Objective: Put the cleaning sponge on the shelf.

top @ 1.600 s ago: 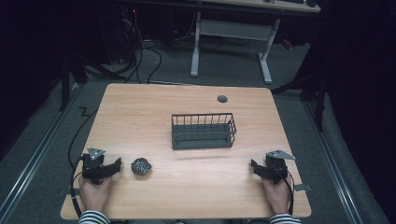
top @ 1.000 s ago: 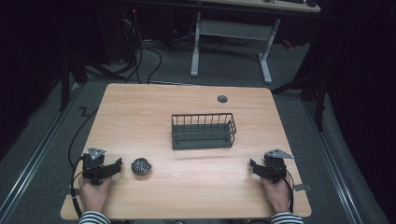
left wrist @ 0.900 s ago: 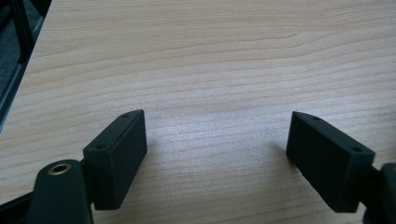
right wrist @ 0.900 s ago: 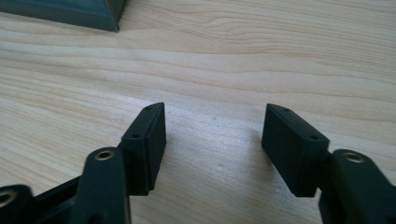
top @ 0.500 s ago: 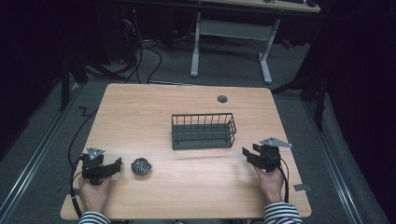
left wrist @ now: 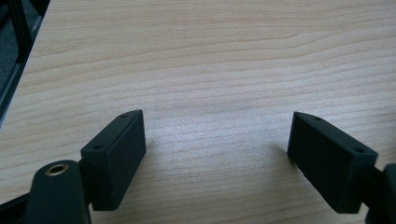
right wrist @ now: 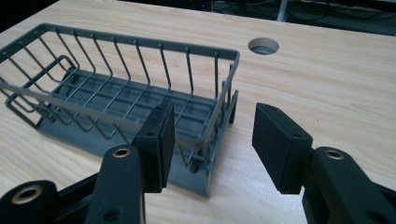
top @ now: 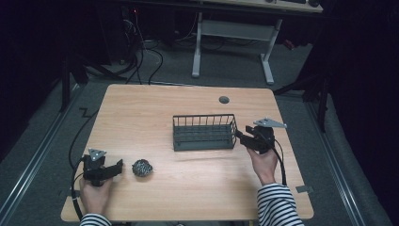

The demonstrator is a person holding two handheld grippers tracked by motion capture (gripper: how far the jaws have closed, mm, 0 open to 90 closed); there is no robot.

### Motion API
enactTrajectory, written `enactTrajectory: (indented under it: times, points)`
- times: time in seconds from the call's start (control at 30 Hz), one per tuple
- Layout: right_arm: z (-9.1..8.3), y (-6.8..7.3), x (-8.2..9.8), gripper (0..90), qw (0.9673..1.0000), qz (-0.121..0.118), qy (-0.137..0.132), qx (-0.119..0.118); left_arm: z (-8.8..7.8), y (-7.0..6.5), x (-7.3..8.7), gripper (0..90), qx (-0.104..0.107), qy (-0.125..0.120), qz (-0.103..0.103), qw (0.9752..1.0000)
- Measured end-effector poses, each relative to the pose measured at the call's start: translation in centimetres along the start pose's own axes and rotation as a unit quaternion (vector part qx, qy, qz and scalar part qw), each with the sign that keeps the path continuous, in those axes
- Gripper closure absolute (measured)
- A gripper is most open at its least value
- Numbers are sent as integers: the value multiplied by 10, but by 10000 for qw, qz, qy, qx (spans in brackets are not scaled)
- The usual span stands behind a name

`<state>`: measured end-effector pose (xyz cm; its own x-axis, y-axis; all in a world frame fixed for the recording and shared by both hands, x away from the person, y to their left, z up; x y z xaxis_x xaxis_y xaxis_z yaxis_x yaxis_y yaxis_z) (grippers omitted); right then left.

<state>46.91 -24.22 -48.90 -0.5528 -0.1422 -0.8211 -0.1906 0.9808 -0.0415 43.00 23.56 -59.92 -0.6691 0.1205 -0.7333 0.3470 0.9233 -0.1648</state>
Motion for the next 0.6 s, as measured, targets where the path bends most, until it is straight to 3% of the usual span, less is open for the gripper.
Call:
enactTrajectory:
  times: [0.23, 0.6]
  points:
    - [17, 6, -13, 500, 9999, -75, 90, 14, 0, 0, 0, 196, -1, -1, -1, 10000]
    - [38, 10, -9, 545, 9983, -177, 531, 161, 0, 0, 0, 196, 20, -17, -27, 10000]
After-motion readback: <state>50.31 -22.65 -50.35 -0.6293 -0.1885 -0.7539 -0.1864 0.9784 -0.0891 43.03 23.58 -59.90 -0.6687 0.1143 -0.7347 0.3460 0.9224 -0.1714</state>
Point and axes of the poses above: each handheld gripper's, and its own axes: z roughly forward along the jaws, x roughly out of its underside, y roughly to its left, the point moved 9 cm from there along z, roughly forward along the jaws, and after that the axes turned 12 degrees about x, right-handed, at the moved point
